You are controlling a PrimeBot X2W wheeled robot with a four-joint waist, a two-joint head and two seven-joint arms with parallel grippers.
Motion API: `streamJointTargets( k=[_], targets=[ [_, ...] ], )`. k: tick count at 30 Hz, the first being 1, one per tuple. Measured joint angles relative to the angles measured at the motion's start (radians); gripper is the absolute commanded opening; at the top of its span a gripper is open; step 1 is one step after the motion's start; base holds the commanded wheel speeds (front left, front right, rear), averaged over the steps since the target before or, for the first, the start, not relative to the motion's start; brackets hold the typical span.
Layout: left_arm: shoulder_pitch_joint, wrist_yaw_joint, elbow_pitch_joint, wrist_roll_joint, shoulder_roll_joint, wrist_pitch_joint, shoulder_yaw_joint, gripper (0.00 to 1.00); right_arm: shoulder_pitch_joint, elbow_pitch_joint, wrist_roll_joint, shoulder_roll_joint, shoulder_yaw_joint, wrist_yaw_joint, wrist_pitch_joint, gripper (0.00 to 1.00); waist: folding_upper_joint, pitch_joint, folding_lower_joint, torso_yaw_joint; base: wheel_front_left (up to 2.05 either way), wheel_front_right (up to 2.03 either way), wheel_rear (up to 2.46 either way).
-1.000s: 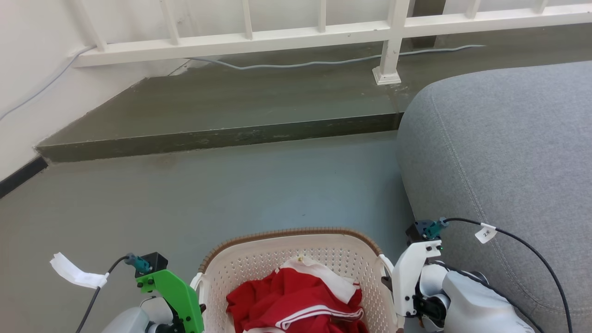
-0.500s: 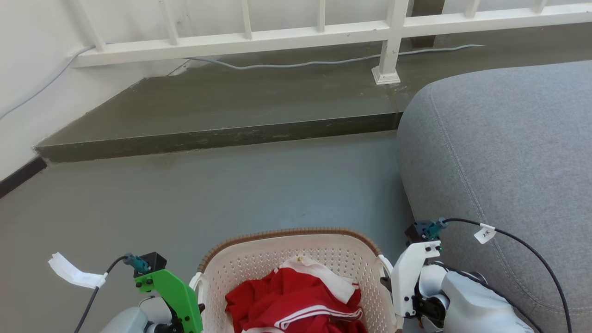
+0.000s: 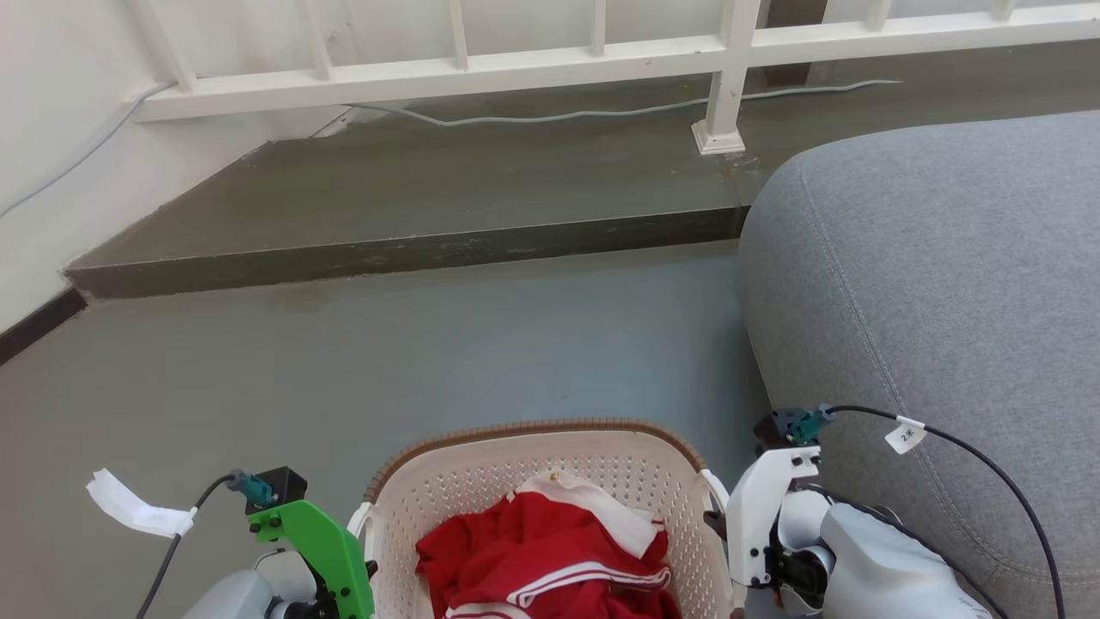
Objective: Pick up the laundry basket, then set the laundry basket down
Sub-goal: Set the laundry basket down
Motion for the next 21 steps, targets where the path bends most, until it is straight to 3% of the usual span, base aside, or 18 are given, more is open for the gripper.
streamJointTargets(
  k=[21],
  targets=[
    [-0.080, -0.001, -0.021, 0.023, 0.020, -0.108, -0.005, 0.00, -0.093, -0.016, -0.001, 0.000, 0.005, -0.002, -0.102, 0.00, 0.0000, 0.129, 0.0000, 0.003, 0.00, 0.00, 0.00]
  ],
)
